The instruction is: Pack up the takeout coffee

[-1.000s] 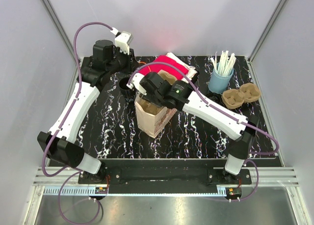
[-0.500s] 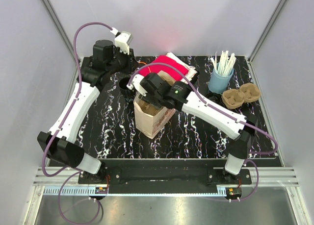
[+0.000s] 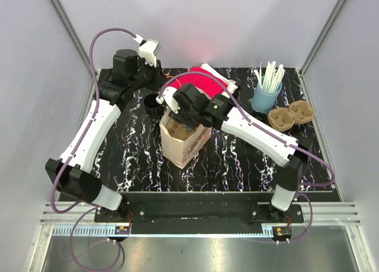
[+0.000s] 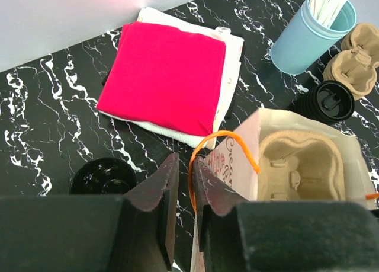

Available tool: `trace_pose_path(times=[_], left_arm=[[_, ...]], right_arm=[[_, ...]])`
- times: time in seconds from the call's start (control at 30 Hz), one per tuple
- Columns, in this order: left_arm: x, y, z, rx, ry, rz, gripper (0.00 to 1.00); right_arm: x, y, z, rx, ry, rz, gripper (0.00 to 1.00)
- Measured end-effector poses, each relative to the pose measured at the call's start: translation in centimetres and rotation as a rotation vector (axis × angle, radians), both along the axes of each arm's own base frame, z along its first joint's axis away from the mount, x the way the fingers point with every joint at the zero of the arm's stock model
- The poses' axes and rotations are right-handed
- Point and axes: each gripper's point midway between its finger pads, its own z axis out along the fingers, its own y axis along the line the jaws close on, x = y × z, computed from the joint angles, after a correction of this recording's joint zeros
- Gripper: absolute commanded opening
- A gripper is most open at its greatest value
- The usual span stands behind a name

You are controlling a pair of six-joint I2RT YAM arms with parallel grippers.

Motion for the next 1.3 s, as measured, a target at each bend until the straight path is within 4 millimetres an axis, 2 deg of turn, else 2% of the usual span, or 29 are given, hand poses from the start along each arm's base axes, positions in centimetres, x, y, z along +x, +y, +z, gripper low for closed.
trace_pose_path(times=[0.47, 0.93, 1.3], left_arm=[[-0.1, 0.0, -1.1, 0.007, 0.021, 0.0, 0.11], [-0.1, 0.0, -1.0, 0.001, 0.024, 0.003, 0.0], [-0.2, 0.0, -2.0, -0.003, 0.052, 0.009, 0.0]], right_arm=[[0.2, 0.5, -0.8, 0.017, 0.07, -0.017, 0.39], [0.7, 0.4, -1.5, -0.025, 0.091, -0.065, 0.39], [1.1, 0.2, -1.8, -0.023, 0.089, -0.119, 0.39]])
